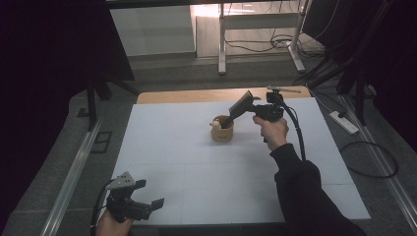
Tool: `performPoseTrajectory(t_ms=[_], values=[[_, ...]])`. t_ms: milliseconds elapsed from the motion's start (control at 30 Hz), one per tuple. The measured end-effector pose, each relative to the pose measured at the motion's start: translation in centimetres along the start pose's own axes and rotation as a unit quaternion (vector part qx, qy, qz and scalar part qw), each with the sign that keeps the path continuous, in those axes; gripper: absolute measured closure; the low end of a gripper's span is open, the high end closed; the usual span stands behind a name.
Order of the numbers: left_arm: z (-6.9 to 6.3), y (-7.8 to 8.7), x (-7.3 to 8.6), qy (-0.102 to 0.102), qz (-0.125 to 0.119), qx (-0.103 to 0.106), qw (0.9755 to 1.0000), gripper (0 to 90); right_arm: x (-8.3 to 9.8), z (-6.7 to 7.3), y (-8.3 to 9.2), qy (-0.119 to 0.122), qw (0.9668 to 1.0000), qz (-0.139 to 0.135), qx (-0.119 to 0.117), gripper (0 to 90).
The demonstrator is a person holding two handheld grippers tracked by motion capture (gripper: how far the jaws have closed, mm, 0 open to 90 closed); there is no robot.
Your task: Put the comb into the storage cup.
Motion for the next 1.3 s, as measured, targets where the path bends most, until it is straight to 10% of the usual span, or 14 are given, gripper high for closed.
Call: performPoseTrajectory(t_ms=[600,1300], values=[[0.1,0.0,0.0,0.002,0.000,0.001,1.0000,0.0,0.4,-1.0,0.2,0.002,0.9998,0.003,0.018,79.4],[0.1,0.0,0.0,0.002,0.001,0.000,1.0000,0.0,0.8,0.3,0.2,0.096,0.9931,0.027,0.063,45.2]])
Point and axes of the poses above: each handheld gripper's, and its own axes: y roughly backward along the jaws, x roughly out of its underside, z roughly to its left, the point moved 2 cm from there along -y, roughly forward along the jaws, and after that the axes turned 8 degrees about -x, right-handed, at the moved point
